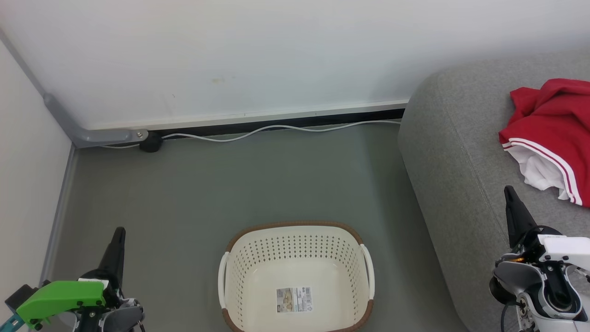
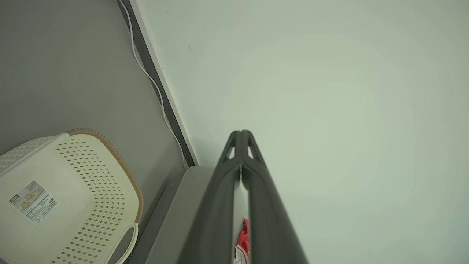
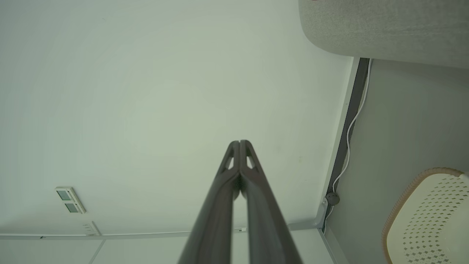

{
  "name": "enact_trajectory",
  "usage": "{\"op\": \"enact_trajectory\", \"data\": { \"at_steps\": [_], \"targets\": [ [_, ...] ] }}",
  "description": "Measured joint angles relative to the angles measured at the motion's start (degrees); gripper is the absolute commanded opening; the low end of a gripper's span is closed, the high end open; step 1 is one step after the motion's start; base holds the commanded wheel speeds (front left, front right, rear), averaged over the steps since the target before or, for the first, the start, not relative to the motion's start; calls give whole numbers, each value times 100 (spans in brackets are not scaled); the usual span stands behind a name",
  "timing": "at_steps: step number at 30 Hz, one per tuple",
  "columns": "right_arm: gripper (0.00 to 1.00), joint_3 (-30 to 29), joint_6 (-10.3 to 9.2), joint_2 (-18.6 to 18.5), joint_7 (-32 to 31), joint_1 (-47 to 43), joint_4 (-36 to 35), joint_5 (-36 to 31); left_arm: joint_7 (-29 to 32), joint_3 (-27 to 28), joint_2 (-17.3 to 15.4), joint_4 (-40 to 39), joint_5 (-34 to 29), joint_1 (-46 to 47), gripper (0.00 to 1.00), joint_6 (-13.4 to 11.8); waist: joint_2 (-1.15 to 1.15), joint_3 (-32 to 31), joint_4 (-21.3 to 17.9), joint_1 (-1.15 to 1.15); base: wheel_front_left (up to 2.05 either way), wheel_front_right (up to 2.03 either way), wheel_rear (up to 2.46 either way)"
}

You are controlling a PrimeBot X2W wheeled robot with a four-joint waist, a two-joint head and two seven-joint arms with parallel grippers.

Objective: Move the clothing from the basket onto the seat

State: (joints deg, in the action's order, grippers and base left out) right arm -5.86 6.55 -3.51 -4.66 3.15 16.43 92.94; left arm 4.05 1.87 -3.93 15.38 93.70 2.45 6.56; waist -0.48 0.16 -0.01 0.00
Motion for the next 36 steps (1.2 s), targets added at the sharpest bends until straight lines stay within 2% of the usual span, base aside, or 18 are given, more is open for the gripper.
{"op": "enact_trajectory", "data": {
  "at_steps": [36],
  "targets": [
    [0,-16,1,3,-1,3,-16,0,1,13,2,52,0,15,0,5,0,-1,1,0,0,0,0]
  ]
}}
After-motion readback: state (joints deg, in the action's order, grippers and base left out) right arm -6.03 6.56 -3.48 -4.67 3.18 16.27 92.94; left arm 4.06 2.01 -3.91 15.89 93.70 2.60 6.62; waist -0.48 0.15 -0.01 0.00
